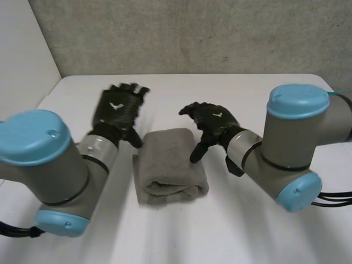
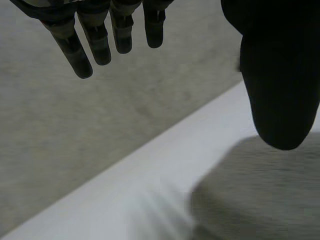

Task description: Fold the laundry.

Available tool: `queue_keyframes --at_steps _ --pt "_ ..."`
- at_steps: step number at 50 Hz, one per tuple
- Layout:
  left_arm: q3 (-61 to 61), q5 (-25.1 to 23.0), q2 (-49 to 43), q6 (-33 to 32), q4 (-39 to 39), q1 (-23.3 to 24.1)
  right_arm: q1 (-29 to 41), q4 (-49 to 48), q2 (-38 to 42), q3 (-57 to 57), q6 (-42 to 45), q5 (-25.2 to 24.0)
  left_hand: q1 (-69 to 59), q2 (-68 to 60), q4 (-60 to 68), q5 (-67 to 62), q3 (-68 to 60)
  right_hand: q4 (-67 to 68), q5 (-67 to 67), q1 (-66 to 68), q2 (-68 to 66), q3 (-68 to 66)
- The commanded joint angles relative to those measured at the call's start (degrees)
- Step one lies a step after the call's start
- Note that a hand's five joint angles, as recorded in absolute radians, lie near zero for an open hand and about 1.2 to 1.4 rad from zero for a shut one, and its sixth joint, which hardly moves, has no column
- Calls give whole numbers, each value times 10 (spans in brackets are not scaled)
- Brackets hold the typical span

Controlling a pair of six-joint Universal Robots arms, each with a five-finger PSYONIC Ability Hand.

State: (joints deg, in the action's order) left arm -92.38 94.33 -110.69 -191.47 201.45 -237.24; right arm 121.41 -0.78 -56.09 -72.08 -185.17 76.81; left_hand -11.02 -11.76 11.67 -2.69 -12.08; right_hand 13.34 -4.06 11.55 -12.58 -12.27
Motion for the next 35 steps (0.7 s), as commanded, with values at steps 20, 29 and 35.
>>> queue_keyframes --at_steps 20,29,35 --pt "130 35 -176 -47 -200 23 5 117 142 137 185 26 -63 -55 56 -46 -52 -33 41 -15 26 23" --pt "141 2 -81 -46 -194 21 5 73 28 64 189 54 -17 -10 11 0 -7 -33 41 -15 26 23" --pt "147 -91 -2 -43 -197 11 9 -40 -82 -91 195 85 -17 -10 11 0 -7 -33 41 -15 26 23"
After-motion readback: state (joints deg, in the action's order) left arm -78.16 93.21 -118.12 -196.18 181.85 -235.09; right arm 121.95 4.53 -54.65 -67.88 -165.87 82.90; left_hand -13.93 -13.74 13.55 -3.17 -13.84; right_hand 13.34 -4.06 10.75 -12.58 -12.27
